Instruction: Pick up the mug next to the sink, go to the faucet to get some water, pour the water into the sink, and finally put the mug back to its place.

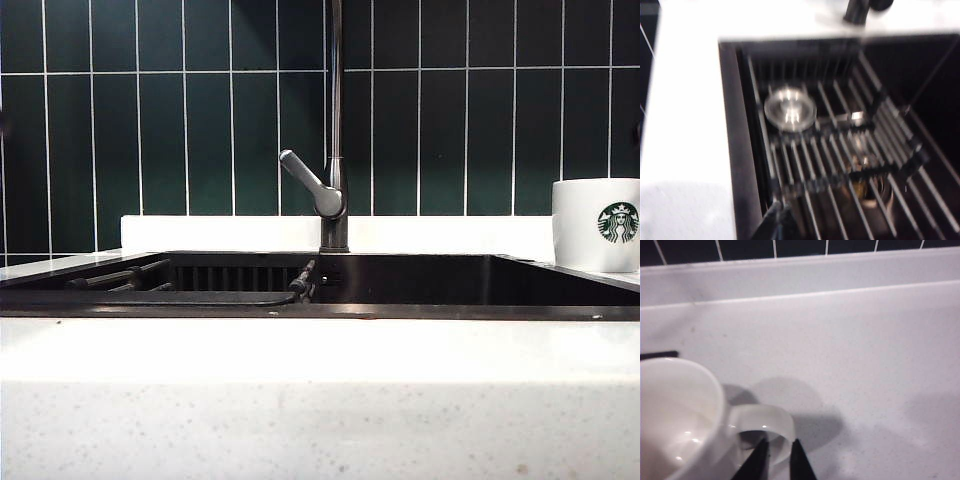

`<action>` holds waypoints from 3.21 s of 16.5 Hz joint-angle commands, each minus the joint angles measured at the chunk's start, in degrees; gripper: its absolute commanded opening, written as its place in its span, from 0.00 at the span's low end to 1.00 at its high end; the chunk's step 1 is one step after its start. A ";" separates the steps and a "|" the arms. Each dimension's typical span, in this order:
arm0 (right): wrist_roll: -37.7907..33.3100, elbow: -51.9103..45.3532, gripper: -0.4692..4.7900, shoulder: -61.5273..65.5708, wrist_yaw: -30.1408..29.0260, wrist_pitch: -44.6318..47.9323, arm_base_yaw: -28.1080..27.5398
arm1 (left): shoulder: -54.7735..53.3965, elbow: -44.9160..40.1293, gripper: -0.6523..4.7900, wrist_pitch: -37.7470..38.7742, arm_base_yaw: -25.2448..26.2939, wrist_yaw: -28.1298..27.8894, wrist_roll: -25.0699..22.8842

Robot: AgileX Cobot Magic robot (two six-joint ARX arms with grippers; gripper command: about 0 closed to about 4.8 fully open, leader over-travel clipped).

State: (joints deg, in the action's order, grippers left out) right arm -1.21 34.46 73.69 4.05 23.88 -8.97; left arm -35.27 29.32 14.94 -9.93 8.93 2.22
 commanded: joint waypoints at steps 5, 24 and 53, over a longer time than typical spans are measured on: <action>-0.04 0.28 0.24 -15.26 0.07 -9.11 4.63 | 6.05 0.11 0.11 2.21 -0.07 -0.11 -0.07; 2.67 -14.58 0.24 -64.13 -1.22 -40.19 11.74 | 6.38 0.11 0.11 4.68 -0.09 0.33 0.00; 0.17 -31.50 0.09 -73.83 -1.66 -29.55 11.76 | 16.55 -17.18 0.11 -13.07 -0.09 -1.44 -1.57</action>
State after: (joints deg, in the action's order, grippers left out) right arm -1.08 2.66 0.03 2.50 -6.74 2.76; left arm -18.74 12.67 3.40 -9.93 7.66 -0.38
